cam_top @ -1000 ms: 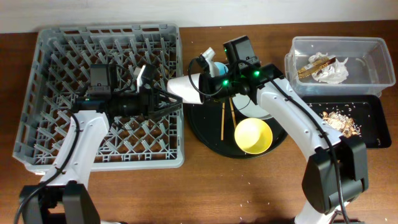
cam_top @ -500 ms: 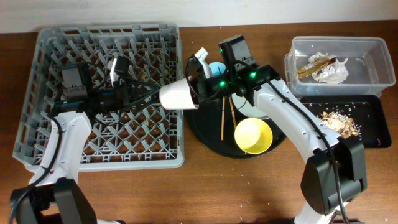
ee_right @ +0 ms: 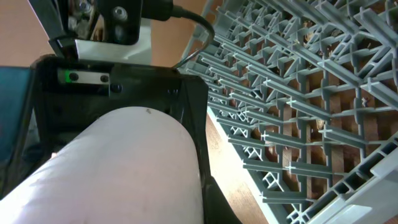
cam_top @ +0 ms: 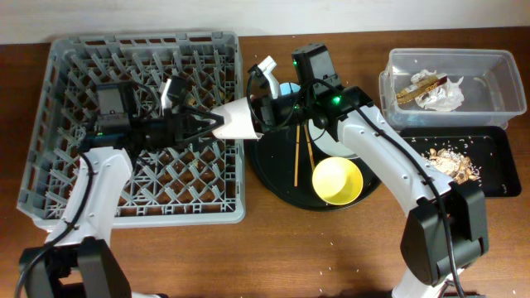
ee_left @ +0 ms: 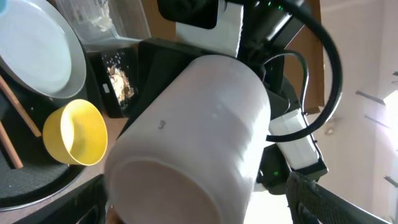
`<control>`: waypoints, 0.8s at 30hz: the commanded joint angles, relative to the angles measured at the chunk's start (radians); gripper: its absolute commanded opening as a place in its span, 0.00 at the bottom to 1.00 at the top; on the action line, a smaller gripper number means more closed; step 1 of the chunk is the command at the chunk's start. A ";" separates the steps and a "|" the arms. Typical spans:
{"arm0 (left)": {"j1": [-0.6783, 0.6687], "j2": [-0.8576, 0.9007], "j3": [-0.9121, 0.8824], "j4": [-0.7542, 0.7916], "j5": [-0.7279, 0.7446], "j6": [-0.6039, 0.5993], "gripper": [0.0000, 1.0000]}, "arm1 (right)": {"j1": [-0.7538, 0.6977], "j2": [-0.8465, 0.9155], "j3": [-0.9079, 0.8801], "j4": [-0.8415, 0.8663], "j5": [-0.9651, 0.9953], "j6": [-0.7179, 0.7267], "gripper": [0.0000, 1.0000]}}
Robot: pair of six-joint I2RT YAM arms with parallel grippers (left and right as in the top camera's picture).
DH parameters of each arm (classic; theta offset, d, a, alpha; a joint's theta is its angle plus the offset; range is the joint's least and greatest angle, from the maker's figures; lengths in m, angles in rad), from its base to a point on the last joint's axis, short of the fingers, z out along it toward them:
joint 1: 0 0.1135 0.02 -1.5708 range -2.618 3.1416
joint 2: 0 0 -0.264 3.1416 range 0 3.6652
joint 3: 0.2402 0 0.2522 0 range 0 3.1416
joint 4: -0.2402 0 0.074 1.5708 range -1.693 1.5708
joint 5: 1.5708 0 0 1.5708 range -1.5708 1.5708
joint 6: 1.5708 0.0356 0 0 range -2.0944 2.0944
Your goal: Sort waste into correct bins and load items into the dishwasher rack
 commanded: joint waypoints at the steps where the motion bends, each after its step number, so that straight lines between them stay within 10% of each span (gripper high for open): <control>1: -0.012 -0.006 0.016 0.003 0.024 -0.009 0.80 | 0.019 0.000 -0.005 0.003 0.010 -0.011 0.04; 11: -0.013 -0.006 0.016 0.003 0.024 -0.008 0.50 | 0.024 0.000 -0.005 0.002 0.005 -0.010 0.08; 18: -0.008 -0.006 0.016 0.030 0.024 -0.009 0.87 | 0.027 0.000 -0.005 -0.008 -0.025 -0.011 0.04; 24: -0.008 -0.006 0.016 0.029 0.024 -0.009 0.89 | 0.053 0.000 -0.005 -0.016 -0.024 -0.015 0.04</control>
